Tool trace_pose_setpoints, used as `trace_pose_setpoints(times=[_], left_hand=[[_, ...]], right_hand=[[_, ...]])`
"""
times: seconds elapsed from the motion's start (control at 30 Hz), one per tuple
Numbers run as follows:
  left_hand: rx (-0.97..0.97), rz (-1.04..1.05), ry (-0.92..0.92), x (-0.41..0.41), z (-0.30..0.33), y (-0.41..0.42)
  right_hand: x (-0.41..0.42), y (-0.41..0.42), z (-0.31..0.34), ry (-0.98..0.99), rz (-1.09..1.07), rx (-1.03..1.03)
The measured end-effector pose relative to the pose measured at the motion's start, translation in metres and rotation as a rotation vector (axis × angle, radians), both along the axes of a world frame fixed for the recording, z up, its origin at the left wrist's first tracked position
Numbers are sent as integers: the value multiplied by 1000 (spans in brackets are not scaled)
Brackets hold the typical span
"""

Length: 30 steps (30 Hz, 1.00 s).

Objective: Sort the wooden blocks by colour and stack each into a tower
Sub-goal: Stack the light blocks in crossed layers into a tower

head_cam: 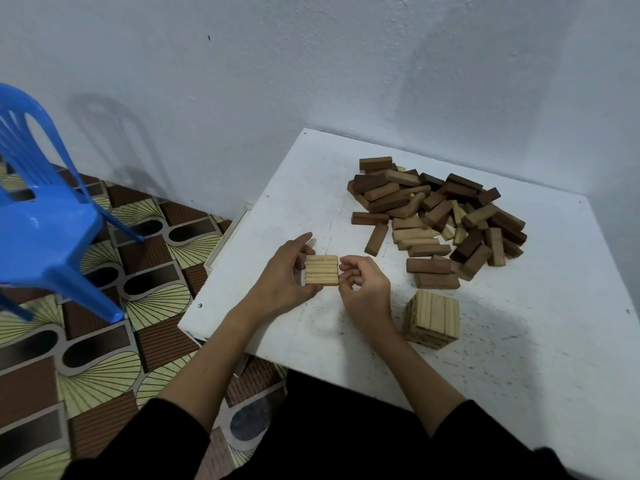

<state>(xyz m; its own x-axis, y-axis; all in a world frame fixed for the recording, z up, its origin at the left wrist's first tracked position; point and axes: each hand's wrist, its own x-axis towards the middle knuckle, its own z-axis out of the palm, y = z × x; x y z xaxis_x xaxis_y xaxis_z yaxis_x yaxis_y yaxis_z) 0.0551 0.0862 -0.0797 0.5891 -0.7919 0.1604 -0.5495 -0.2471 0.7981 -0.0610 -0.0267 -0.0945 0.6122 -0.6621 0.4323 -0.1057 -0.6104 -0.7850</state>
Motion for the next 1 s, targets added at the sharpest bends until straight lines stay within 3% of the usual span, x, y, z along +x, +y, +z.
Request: trace_pose_setpoints(times=[1.0], left_hand=[[13, -8, 21, 2, 0, 0]], right_hand=[[0, -1, -1, 21, 2, -18]])
